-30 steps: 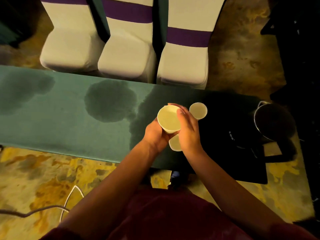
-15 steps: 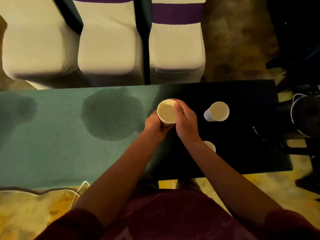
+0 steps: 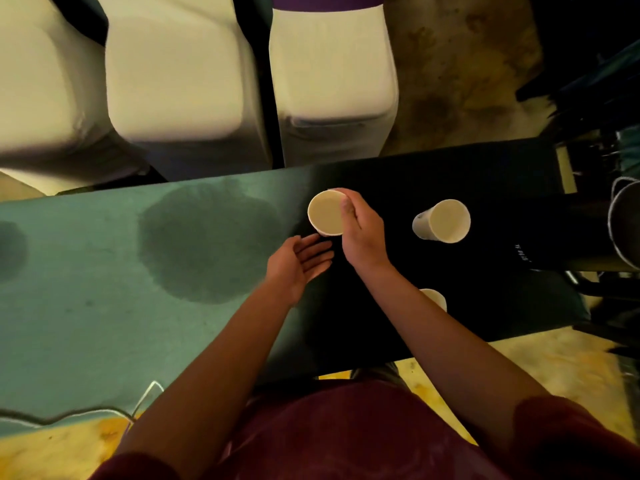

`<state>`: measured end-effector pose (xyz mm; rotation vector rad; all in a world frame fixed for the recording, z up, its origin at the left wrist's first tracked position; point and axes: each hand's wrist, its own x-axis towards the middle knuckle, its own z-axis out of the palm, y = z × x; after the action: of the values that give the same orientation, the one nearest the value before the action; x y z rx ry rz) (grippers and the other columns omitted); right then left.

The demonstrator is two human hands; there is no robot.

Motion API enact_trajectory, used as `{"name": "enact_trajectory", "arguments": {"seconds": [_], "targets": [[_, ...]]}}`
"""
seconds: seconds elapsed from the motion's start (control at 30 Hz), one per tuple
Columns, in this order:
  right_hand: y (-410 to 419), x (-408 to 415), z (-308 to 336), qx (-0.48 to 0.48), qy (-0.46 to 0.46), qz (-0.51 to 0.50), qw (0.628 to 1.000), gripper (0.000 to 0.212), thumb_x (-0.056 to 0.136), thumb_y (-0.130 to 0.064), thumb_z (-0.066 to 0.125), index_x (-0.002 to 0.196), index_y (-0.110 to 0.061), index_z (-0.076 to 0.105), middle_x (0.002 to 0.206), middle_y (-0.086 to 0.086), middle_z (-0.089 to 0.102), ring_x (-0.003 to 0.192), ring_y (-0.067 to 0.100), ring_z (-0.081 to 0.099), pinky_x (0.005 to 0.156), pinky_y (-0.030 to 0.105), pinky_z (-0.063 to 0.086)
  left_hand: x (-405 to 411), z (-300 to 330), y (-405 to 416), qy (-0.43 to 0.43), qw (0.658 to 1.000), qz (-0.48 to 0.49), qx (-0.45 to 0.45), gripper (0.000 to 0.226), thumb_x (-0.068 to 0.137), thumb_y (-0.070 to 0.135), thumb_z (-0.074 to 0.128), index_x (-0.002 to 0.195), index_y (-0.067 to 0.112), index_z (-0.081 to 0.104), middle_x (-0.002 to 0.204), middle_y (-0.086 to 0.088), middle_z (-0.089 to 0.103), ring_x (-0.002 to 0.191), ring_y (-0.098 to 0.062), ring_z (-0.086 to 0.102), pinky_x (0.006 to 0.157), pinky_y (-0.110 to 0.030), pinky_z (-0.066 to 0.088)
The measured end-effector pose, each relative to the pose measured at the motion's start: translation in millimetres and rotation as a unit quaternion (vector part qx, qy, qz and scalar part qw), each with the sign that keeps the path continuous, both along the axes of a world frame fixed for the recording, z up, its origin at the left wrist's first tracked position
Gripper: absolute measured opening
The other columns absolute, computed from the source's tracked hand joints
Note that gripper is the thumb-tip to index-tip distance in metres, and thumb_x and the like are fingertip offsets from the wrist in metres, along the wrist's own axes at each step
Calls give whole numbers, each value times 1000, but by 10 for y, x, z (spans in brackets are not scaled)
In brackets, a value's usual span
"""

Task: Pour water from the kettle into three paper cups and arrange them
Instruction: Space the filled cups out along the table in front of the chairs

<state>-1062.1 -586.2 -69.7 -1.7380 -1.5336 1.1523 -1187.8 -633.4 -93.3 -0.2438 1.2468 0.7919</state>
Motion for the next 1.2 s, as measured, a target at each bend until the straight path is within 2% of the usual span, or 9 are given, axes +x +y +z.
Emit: {"name": "enact_trajectory", "arguments": {"seconds": [0.2,0.33,0.4,0.53,0.7,0.83,0.93,1.03,1.2], "targets": [[36,-73,-142,-13,18,11,1000,30,109,-21,41,126,-17,65,112,-8,65,96,2,59,81,8,44,-59,-25,45,17,1000,-18,6,42,104,26,31,126,2,58,120,-22,67,97,-33,69,88,-42,54],[63,-15,-148,-56,25,8,998,33,110,-28,38,131,-20,62,117,-8,63,99,-10,57,81,6,42,-14,37,21,21,998,-59,0,41,103,28,33,123,3,59,101,-15,73,72,-23,73,64,-31,59],[69,15,-112,-83,39,4,996,40,109,-36,38,139,-20,58,127,-5,62,106,1,57,84,6,40,38,59,-33,23,997,-76,-5,41,103,28,33,121,4,60,99,-14,74,68,-21,73,58,-28,58],[47,129,106,-59,34,-1,998,52,105,-41,43,146,-10,49,144,8,56,127,13,52,91,0,36,181,90,-160,21,995,-94,-8,40,104,27,31,122,5,60,109,-17,72,76,-23,72,61,-28,59],[-228,555,544,26,15,5,1000,40,105,-33,48,139,-15,56,137,-1,60,122,-4,54,103,14,42,473,209,-288,17,990,-138,20,40,104,27,32,121,6,60,98,-13,74,77,-24,71,63,-29,58],[-478,974,832,105,-2,-41,994,32,104,-29,49,131,-16,61,131,-3,64,123,8,59,101,26,49,700,375,-241,12,987,-156,44,38,103,27,35,118,6,62,97,-13,76,77,-23,75,61,-28,59],[-513,1329,882,148,-17,-96,984,36,103,-27,47,132,-11,59,133,1,61,122,7,57,98,19,46,892,449,-122,15,983,-174,48,35,102,27,38,114,8,64,97,-14,77,81,-25,75,63,-30,59],[-411,1633,793,105,-13,-142,984,45,102,-35,43,140,-13,53,138,-2,56,122,-6,51,99,8,39,1098,453,81,42,979,-191,50,33,101,27,40,114,9,65,99,-12,77,85,-26,75,66,-31,60],[-185,1904,429,3,-14,-124,992,57,105,-46,36,155,-20,38,156,1,45,141,10,41,100,8,29,1492,401,356,135,968,-205,56,36,99,22,44,127,7,62,117,-10,68,97,-26,66,78,-33,56]]}}
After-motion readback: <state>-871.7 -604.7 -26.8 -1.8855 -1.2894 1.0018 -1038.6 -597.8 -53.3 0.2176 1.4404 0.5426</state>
